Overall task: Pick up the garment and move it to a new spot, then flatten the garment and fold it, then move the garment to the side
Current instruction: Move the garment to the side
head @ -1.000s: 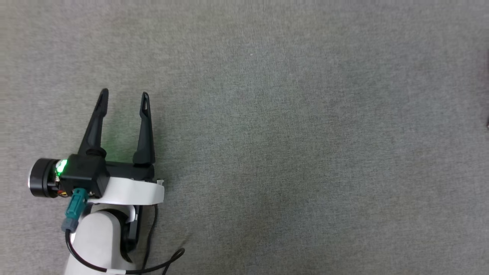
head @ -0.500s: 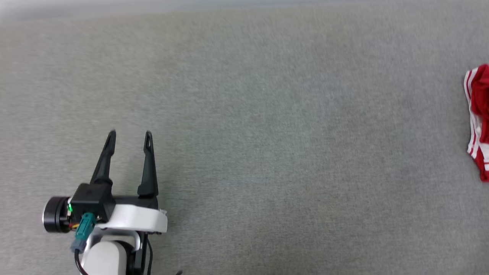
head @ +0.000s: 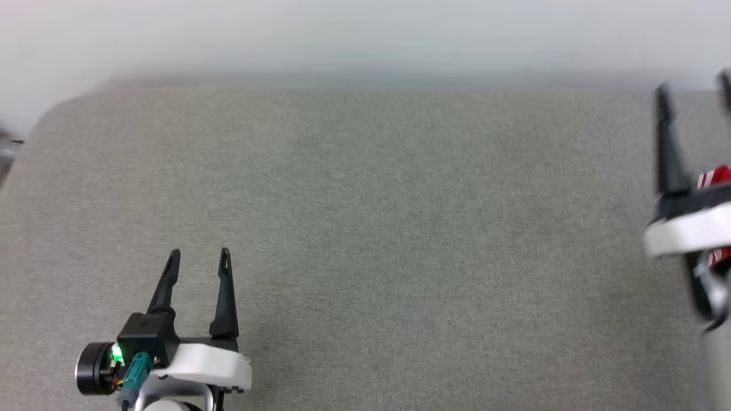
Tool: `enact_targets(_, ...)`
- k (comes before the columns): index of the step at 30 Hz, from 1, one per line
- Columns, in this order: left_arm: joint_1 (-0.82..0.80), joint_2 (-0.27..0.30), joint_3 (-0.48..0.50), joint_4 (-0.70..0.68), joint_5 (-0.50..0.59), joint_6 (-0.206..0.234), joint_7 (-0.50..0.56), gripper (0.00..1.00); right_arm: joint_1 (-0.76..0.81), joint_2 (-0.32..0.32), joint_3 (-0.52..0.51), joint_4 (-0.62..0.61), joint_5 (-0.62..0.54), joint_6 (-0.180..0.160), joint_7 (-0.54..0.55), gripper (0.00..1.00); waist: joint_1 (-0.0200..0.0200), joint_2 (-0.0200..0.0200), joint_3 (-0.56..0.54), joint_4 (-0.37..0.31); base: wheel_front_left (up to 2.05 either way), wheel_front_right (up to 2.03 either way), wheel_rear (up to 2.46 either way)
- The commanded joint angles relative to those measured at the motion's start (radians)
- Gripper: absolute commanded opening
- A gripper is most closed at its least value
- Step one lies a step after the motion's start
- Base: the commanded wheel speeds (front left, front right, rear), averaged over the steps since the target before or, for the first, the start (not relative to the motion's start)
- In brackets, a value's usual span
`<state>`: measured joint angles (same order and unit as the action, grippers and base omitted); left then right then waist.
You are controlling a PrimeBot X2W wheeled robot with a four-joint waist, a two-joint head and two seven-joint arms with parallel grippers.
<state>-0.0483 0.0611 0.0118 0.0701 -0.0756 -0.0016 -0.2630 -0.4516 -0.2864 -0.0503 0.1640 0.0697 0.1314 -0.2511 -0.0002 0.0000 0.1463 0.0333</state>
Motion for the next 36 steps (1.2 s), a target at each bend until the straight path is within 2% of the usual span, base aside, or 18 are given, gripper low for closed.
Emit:
enact_targets(1, 0.014, -0.001, 0.003, 0.006, -0.006, 0.003, -0.002, 1.00, 0.040, 0.025, 0.006, -0.006, 0.004, -0.001, -0.007, 1.00, 0.0002, 0.0000, -0.029, 0.019, 0.00, 0.00, 0.00)
enact_targets(7, 0.043, -0.003, 0.010, 0.022, -0.004, 0.004, -0.002, 1.00, 0.196, 0.145, 0.023, -0.033, 0.023, -0.001, -0.013, 1.00, 0.0002, 0.0000, -0.073, 0.028, 0.00, 0.00, 0.00)
enact_targets(12, 0.065, -0.004, 0.013, 0.034, -0.006, 0.002, -0.002, 1.00, 0.315, 0.195, 0.009, -0.058, 0.032, -0.001, -0.013, 1.00, 0.0002, 0.0000, -0.101, 0.029, 0.00, 0.00, 0.00)
enact_targets(23, 0.117, -0.006, 0.010, 0.057, -0.015, -0.014, -0.002, 1.00, 0.491, 0.232, -0.022, -0.103, 0.033, -0.001, -0.013, 1.00, 0.0002, 0.0000, -0.162, 0.013, 0.00, 0.00, 0.00)
enact_targets(36, 0.140, -0.007, 0.007, 0.075, -0.024, -0.035, -0.002, 1.00, 0.615, 0.238, -0.052, -0.123, 0.053, -0.001, -0.013, 1.00, 0.0002, 0.0000, -0.197, 0.017, 0.00, 0.00, 0.00)
